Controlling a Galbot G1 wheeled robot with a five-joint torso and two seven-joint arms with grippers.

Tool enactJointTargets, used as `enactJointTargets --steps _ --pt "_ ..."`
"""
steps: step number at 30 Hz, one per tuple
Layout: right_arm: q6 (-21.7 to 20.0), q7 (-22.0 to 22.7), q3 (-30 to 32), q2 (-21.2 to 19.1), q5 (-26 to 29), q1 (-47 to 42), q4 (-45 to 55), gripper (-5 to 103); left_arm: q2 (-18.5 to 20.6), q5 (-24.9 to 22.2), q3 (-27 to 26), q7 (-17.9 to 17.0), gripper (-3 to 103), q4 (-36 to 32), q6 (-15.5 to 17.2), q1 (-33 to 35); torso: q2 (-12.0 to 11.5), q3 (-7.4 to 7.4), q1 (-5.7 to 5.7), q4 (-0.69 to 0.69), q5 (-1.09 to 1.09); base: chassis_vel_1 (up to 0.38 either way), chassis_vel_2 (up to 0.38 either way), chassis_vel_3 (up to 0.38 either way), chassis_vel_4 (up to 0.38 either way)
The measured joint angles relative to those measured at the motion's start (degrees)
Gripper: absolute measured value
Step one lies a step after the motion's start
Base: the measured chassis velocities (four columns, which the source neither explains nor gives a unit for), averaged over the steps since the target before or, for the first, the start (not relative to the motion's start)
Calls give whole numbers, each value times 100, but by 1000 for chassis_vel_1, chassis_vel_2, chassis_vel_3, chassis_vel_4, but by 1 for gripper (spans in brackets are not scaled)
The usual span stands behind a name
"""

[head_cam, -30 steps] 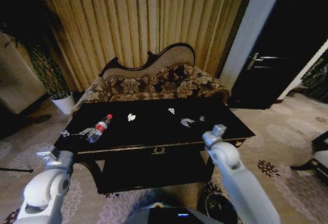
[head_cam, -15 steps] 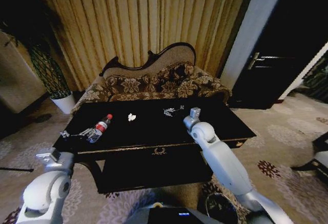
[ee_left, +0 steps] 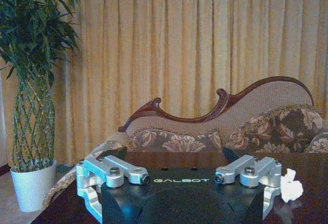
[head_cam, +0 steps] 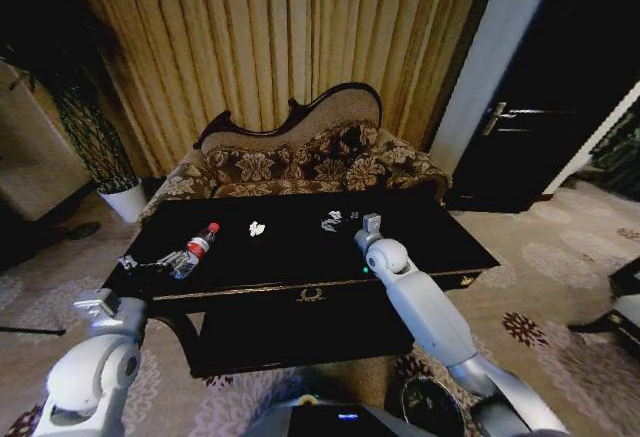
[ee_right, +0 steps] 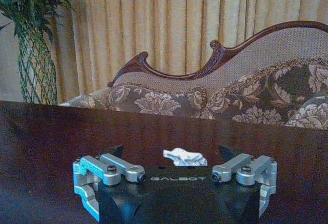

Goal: Move to the front of the table and place the trash on the table into the trash bin.

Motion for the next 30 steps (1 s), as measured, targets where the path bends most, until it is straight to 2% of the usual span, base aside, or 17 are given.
enactJointTargets --steps 13,15,17,18,20,21,22,23,26,27,30 --pt "-15 0 -10 -25 -1 -159 66 100 -29 -10 -7 5 100 -28 -24 22 0 0 0 0 0 0 0 0 0" --pt "-13 0 -10 -17 -2 -158 61 103 -38 -11 -2 -3 100 -44 -26 28 0 0 -1 0 0 0 0 0 0" --pt "-5 0 -10 -15 -1 -149 56 96 -49 -12 7 -35 100 -70 -26 39 0 -1 0 0 0 0 0 0 0" --pt "-5 0 -10 -15 -1 -149 56 96 -49 -12 7 -35 100 -70 -26 39 0 -1 0 0 0 0 0 0 0" --pt "3 0 -4 -18 7 -147 70 86 -50 -12 7 -43 100 -96 -27 50 0 0 0 0 0 0 0 0 0" --pt "3 0 -4 -18 7 -147 70 86 -50 -12 7 -43 100 -96 -27 50 0 0 0 0 0 0 0 0 0" --pt "8 0 2 -21 9 -147 82 80 -49 -13 7 -45 100 -107 -27 50 0 -1 0 0 0 0 0 0 0" --pt "28 0 7 -26 10 -151 87 70 -52 -12 15 -52 100 -123 -27 45 1 0 0 0 0 0 0 0 0" --pt "57 0 9 -31 10 -160 88 70 -57 -12 26 -61 100 -134 -28 42 0 0 -1 0 0 0 0 0 0" --pt "78 0 14 -39 10 -179 90 58 -62 -12 41 -75 100 -148 -28 40 0 -1 -1 0 0 0 0 0 0" --pt "95 0 37 -57 10 -218 101 47 -70 -13 48 -87 100 -172 -28 41 0 0 -1 0 0 0 0 0 0"
